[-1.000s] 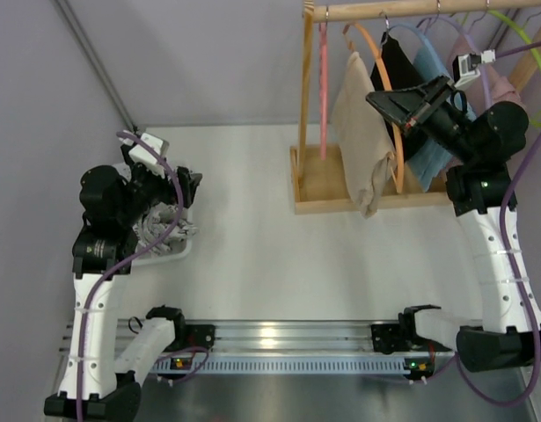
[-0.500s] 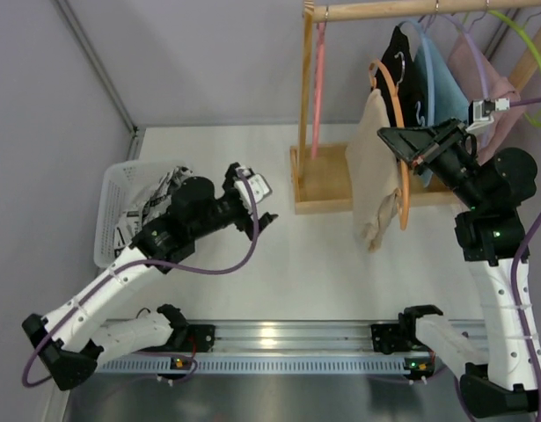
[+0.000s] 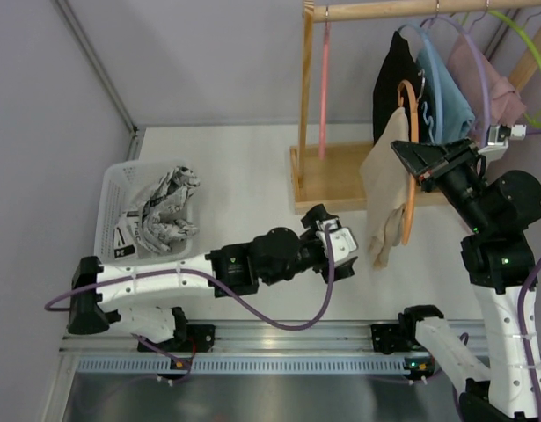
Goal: Remove the trousers from the hanger
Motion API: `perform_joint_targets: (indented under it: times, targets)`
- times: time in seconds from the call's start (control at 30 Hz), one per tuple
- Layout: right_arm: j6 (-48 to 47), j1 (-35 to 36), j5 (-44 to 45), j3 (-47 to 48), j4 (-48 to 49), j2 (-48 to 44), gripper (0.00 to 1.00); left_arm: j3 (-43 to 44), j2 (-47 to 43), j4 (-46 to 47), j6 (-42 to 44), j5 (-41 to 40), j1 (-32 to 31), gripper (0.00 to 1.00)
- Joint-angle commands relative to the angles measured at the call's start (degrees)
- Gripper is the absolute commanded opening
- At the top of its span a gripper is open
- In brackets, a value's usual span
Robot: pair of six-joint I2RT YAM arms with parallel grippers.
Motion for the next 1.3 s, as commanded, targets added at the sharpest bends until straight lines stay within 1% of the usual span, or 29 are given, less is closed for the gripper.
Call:
perform_joint_targets:
  times: [0.0, 0.13, 0.2, 0.23, 0.27, 0.33, 0.37, 0.5, 0.6, 0.7, 1.03, 1.27]
  targets:
    - [0.82, 0.17, 1.92, 1.3, 5.57, -0.88, 0.0, 3.42, 2.8, 11.39, -1.8, -6.38, -4.23, 0.98]
    - [2.23, 0.17, 2.89, 1.39, 6.18, -1.32, 0.0, 5.97, 7.9, 12.89, -5.47, -7.44, -5.47, 0.98]
    - [1.8, 0.09, 3.76, 1.83, 5.83, -1.67, 0.0, 6.33, 10.01, 14.02, -5.84, -8.5, -6.08, 0.98]
    - [1.62, 0.17, 3.77, 2.0, 5.92, -1.76, 0.0, 6.07, 10.54, 14.9, -4.27, -8.67, -6.43, 0.98]
    - [1.7, 0.17, 3.59, 2.01, 6.27, -1.67, 0.0, 5.46, 11.16, 19.09, -2.69, -9.2, -7.48, 0.98]
    - [2.32, 0.09, 3.5, 1.75, 6.36, -1.93, 0.0, 4.66, 12.92, 23.67, 0.73, -10.78, -9.5, 0.98]
    - [2.32, 0.09, 3.33, 1.74, 6.45, -1.85, 0.0, 5.09, 13.79, 24.13, 0.93, -10.78, -9.86, 0.98]
    - [2.67, 0.09, 2.45, 1.92, 7.15, -2.2, 0.0, 9.66, 20.37, 24.4, 1.8, -17.88, -10.04, 0.98]
    - [2.85, 0.09, 2.1, 2.01, 7.41, -2.55, 0.0, 10.02, 22.14, 28.43, 3.82, -18.17, -9.42, 0.98]
    - [2.5, 0.09, 2.27, 2.44, 7.41, -2.55, 0.0, 11.16, 23.29, 29.15, 4.53, -18.69, -8.28, 0.98]
    - [3.29, 0.09, 1.13, 3.5, 8.38, -1.59, 0.0, 8.0, 21.54, 29.32, 5.06, -19.22, -0.2, 0.97]
    - [3.64, 0.09, -0.19, 3.06, 9.17, -0.53, 0.0, 3.08, 17.15, 29.32, 7.43, -16.32, 0.25, 0.96]
